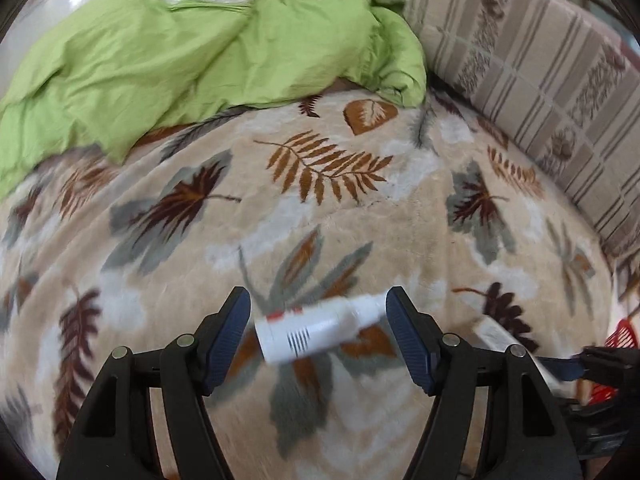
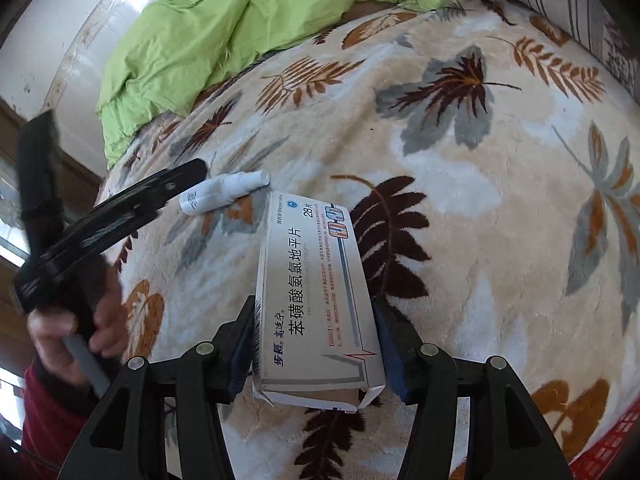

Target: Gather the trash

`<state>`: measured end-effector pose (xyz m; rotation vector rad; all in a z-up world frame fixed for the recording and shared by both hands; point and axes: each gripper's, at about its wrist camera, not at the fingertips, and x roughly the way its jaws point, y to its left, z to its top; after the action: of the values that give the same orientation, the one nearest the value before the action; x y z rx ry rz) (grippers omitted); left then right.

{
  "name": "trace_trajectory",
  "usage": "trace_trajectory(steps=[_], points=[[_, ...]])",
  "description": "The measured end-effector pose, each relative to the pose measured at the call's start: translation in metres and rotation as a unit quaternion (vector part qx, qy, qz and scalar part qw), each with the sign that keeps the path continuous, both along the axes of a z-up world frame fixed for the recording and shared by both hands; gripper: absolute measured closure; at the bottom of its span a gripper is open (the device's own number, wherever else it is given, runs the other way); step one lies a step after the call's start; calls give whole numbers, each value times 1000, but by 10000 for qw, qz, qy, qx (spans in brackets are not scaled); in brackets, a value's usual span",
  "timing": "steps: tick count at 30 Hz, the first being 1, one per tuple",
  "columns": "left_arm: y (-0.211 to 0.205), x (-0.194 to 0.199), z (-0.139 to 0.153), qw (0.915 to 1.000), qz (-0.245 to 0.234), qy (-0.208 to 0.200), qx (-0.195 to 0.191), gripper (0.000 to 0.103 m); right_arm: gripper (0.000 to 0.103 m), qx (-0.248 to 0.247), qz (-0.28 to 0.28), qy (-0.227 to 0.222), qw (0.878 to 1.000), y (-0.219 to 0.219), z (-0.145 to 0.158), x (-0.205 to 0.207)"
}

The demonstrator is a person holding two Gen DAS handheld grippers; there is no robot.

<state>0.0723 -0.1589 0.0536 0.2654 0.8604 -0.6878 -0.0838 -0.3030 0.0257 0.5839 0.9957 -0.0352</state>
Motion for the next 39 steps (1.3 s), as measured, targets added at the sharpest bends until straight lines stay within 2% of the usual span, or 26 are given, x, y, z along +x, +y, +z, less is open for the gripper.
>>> trace_trajectory(steps=[4, 6, 7, 12, 17, 20, 22, 26, 33, 36, 39], points=[[-12, 18, -18, 9978, -491, 423, 101, 36, 43, 198, -49, -27, 9998, -6, -2, -2], [-14, 11, -24, 9959, -731, 482, 232, 56, 43, 227, -54, -38, 9997, -7, -2, -3], [-15, 5, -26, 9948, -838, 500, 296, 70, 43, 237, -47, -42, 9997, -7, -2, -3], [-15, -23, -39, 9902, -1163, 417, 643, 71, 43, 282, -35, -44, 9996, -8, -3, 0], [-24, -17, -41, 9942, -686, 529, 639, 72, 42, 247, -30, -33, 9997, -7, -3, 0], [-28, -23, -42, 9956, -459, 344, 742, 74, 42, 129, -11, 17, 9999, -3, -4, 4], [-24, -28, -42, 9969, -243, 296, 682, 74, 42, 10, 17, 55, 10000, 1, -5, 8], [-4, -39, -40, 9976, 172, 510, 441, 74, 42, -287, 85, 120, 9995, 9, -4, 11], [38, -71, -35, 9935, 684, 811, 413, 74, 46, -1065, 357, 350, 9931, 35, -4, 18], [44, -73, -37, 9927, 805, 842, 307, 74, 46, -1537, 447, 511, 9858, 48, -7, 22], [47, -67, -41, 9913, 856, 990, 158, 74, 46, -1755, 453, 553, 9819, 52, -8, 24]])
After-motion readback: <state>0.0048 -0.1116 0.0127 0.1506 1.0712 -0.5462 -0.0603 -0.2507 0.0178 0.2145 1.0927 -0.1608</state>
